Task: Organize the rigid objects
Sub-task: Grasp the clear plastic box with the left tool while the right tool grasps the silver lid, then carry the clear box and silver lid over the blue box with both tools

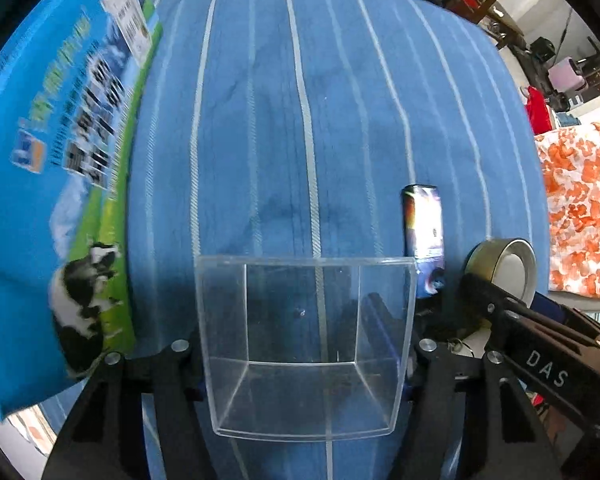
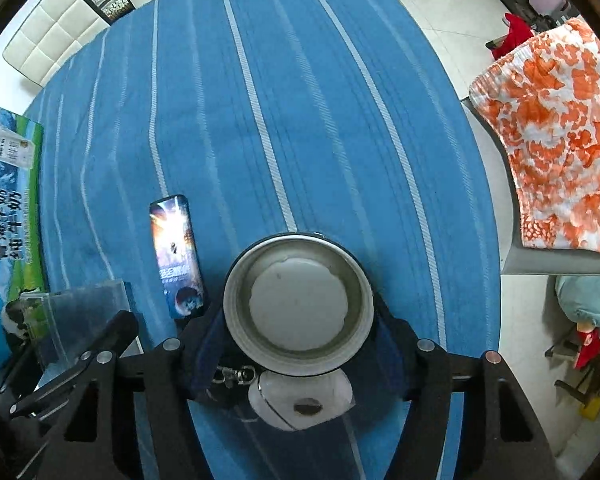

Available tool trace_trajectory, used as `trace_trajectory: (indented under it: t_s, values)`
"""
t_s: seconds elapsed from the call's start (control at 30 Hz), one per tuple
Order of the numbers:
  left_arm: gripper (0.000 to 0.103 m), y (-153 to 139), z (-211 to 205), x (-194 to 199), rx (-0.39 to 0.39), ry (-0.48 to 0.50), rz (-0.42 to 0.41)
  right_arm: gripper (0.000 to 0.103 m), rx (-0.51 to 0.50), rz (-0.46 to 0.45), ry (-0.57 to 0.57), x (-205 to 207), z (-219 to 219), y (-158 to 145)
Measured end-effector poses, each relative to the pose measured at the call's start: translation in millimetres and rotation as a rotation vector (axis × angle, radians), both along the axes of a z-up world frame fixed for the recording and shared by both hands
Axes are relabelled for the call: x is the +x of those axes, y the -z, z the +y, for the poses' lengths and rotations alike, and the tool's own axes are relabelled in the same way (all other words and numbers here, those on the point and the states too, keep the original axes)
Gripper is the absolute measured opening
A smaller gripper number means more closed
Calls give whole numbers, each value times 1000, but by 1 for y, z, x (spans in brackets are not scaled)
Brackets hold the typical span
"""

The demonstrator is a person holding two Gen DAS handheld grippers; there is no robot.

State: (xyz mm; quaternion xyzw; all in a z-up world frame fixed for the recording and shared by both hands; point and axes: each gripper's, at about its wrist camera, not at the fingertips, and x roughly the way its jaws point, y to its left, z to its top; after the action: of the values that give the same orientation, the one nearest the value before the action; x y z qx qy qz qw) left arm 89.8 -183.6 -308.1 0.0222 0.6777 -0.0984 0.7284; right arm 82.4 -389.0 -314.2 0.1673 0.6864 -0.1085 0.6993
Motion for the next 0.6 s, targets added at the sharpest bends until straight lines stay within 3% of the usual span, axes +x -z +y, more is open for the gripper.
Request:
trace_trajectory:
  t_s: [0.33,0.6]
  values:
    - [61,-58,10,-14,-80,33,-108,68,-34,-103,-47,-25,7,-66]
    - [61,-117,39,-17,-80,29,-247,67,-56,-202,-129,-43,52,-129]
